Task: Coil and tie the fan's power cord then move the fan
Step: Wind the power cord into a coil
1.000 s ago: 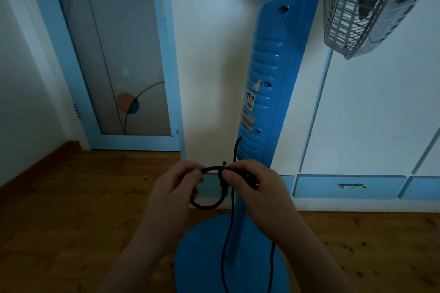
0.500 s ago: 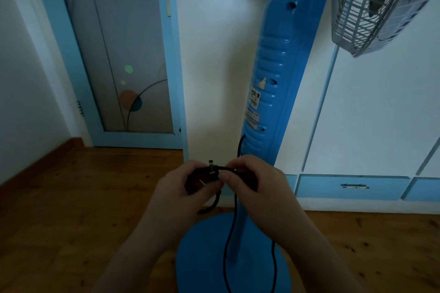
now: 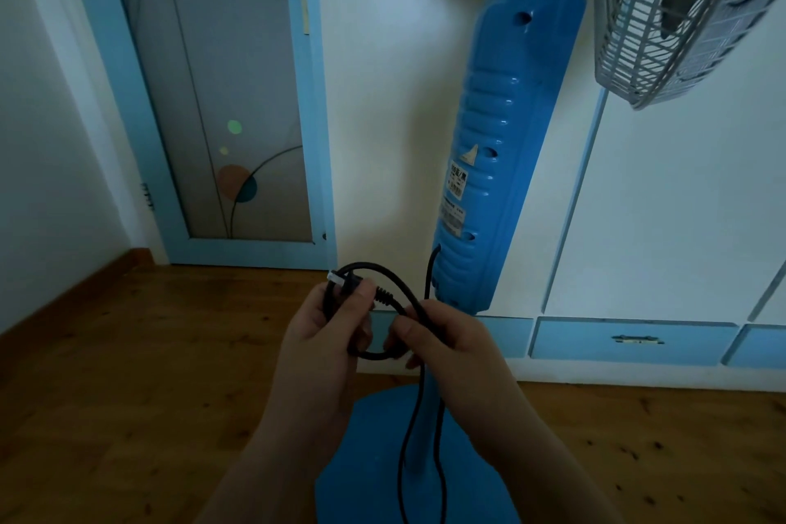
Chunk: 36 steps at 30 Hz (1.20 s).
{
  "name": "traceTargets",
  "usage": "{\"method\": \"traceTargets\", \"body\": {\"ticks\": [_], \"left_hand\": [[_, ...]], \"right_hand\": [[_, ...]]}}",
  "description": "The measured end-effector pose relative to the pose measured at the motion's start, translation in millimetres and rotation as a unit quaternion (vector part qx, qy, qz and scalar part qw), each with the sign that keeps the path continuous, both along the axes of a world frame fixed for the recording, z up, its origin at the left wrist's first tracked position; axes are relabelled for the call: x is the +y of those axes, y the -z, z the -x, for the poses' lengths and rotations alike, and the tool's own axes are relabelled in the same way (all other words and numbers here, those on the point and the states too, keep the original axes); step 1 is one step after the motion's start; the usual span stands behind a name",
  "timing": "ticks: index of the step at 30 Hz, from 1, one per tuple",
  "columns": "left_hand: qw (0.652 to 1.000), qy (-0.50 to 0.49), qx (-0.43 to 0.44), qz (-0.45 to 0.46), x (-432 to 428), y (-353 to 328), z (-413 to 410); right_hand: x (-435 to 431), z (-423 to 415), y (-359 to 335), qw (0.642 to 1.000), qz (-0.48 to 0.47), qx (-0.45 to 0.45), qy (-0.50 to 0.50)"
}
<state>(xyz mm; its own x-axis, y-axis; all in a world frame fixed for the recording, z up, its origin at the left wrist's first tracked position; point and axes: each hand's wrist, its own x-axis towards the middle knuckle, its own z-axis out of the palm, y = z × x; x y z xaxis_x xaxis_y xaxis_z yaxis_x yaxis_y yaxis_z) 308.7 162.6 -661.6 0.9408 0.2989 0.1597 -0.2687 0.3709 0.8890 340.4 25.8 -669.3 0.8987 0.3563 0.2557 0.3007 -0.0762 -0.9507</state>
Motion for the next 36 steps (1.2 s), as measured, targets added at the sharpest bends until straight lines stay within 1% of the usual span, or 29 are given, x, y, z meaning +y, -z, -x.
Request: {"method": "traceTargets", "body": {"ticks": [2, 3, 5, 6, 7, 9, 10, 12, 14, 16, 18, 20, 22, 24, 26, 27, 29, 31, 32, 34, 36], "left_hand": [[0.999, 0.019, 0.024, 0.027, -1, 2, -2], [0.998, 0.029, 0.040, 0.023, 1, 3, -2], [0.997, 0.043, 0.061, -0.025, 9, 2, -1], [0.994, 0.047, 0.067, -0.073, 15, 2, 0], [0.986, 0.049, 0.069, -0.142, 21, 1, 1], [0.948, 0.057, 0.064, -0.307, 30, -1, 4], [0.927, 0.066, 0.058, -0.365, 31, -2, 5], [0.901, 0.090, 0.046, -0.422, 28, -3, 6], [0.898, 0.083, 0.032, -0.431, 23, -1, 5], [0.912, 0.061, 0.016, -0.405, 19, 0, 4], [0.934, 0.040, 0.014, -0.354, 17, 2, 3], [0.962, 0.006, 0.015, -0.273, 14, 5, 1], [0.977, -0.035, 0.006, -0.210, 8, 5, 0], [0.973, -0.072, -0.011, -0.220, 2, 7, -1], [0.968, -0.095, -0.025, -0.231, -3, 9, -2], [0.970, -0.094, -0.028, -0.224, -4, 10, -2], [0.978, -0.056, -0.027, -0.199, -4, 10, -2], [0.981, 0.004, -0.016, -0.193, 2, 9, -2], [0.978, 0.033, -0.012, -0.206, 5, 8, -1], [0.962, 0.069, -0.016, -0.264, 10, 5, 1], [0.940, 0.053, -0.031, -0.335, 10, 4, 2]], "right_hand": [[-1, 0, -2, 1.000, -0.011, 0.001, 0.002], [-3, 0, -3, 1.000, -0.004, -0.002, -0.002], [-8, -1, -4, 0.999, 0.044, -0.019, -0.008], [-11, -2, -5, 0.996, 0.080, -0.032, -0.008], [-14, -3, -6, 0.992, 0.117, -0.047, -0.008], [-20, -3, -9, 0.982, 0.174, -0.072, -0.014], [-21, -3, -10, 0.976, 0.198, -0.083, -0.019], [-22, -3, -11, 0.967, 0.232, -0.101, -0.029], [-22, -3, -10, 0.969, 0.224, -0.101, -0.034], [-22, -4, -10, 0.979, 0.179, -0.086, -0.033], [-23, -5, -10, 0.989, 0.122, -0.074, -0.026], [-23, -7, -8, 0.996, 0.064, -0.054, -0.014], [-19, -7, -4, 1.000, 0.013, -0.025, -0.006], [-11, -5, 0, 0.999, -0.043, 0.008, 0.004], [-5, -5, 1, 0.997, -0.072, 0.009, 0.023], [-3, -5, 1, 0.997, -0.076, -0.006, 0.032], [-6, -5, -2, 0.996, -0.069, -0.043, 0.047], [-12, -4, -7, 0.996, -0.024, -0.080, 0.045], [-15, -4, -9, 0.995, 0.012, -0.095, 0.038], [-19, -3, -11, 0.987, 0.091, -0.128, 0.025], [-18, -3, -12, 0.978, 0.135, -0.157, 0.023]]}}
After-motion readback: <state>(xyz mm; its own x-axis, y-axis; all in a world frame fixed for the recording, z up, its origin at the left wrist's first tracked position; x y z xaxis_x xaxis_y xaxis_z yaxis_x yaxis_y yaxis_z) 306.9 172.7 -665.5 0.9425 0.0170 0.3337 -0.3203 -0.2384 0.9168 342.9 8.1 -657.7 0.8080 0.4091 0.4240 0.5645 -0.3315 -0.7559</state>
